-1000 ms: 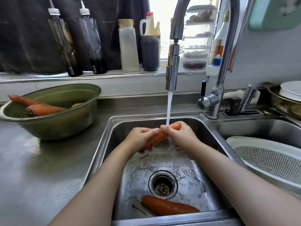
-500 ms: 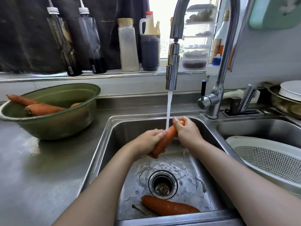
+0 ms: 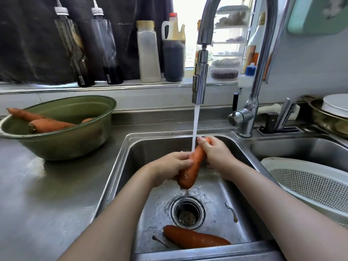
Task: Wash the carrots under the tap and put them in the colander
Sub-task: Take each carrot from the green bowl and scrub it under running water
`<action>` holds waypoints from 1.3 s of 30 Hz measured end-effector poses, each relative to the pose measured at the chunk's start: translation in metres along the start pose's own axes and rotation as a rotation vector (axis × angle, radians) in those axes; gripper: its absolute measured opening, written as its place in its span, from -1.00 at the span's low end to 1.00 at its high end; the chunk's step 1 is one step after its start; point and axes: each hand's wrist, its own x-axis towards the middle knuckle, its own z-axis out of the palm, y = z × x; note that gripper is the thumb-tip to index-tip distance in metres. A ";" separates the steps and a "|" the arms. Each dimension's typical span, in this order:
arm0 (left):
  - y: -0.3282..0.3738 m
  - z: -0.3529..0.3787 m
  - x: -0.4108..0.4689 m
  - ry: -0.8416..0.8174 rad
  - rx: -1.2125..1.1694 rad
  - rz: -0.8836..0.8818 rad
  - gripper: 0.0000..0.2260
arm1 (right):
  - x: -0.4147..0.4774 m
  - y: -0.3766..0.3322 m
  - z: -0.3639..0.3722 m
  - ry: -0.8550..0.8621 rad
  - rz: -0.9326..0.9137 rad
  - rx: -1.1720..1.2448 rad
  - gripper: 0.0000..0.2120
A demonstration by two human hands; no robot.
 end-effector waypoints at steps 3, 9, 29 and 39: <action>0.001 0.007 0.003 0.069 0.003 0.035 -0.76 | -0.002 -0.004 0.002 -0.035 0.007 0.080 -0.76; 0.007 0.015 0.008 0.226 0.030 0.061 -0.50 | -0.002 -0.005 0.008 -0.077 -0.002 0.150 -0.77; 0.012 0.005 0.009 0.459 -0.379 0.013 -0.67 | -0.021 -0.005 0.021 -0.569 0.299 0.207 -0.64; 0.006 -0.011 0.005 0.499 -0.321 0.153 -0.67 | -0.017 -0.006 0.006 -0.423 0.070 -0.044 -0.64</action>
